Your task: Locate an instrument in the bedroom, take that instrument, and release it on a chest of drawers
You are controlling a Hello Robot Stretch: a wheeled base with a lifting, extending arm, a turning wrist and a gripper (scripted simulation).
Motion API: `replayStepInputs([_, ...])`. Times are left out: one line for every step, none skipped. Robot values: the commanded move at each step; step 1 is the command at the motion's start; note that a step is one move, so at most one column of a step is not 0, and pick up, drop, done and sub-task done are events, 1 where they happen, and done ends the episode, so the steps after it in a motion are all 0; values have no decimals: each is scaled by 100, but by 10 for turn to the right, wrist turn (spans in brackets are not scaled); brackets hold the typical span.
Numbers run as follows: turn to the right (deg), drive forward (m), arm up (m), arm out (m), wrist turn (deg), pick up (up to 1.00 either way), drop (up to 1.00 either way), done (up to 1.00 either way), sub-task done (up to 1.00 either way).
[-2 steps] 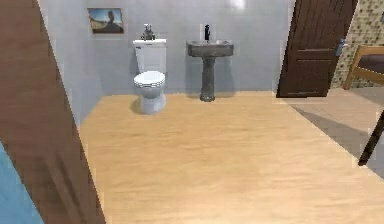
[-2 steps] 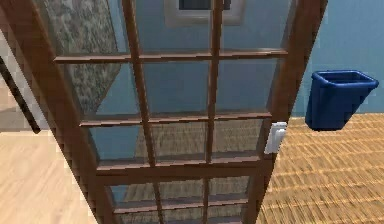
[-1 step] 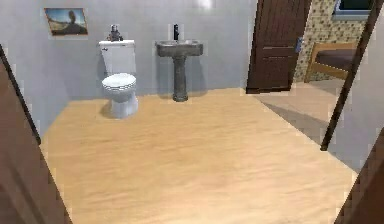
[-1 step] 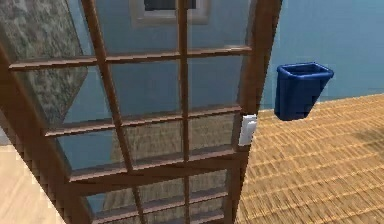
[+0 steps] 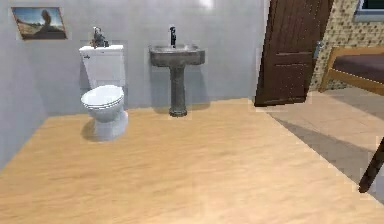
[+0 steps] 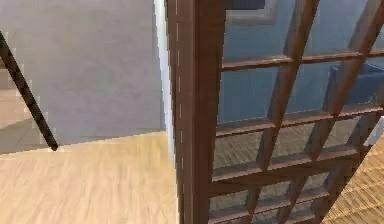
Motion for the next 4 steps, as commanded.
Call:
replayStepInputs([450,0,0,0,0,0,0,0,0])
replayStepInputs([60,0,0,0,0,0,0,0,0])
replayStepInputs([0,45,0,0,0,0,0,0,0])
replayStepInputs([-150,0,0,0,0,0,0,0,0])
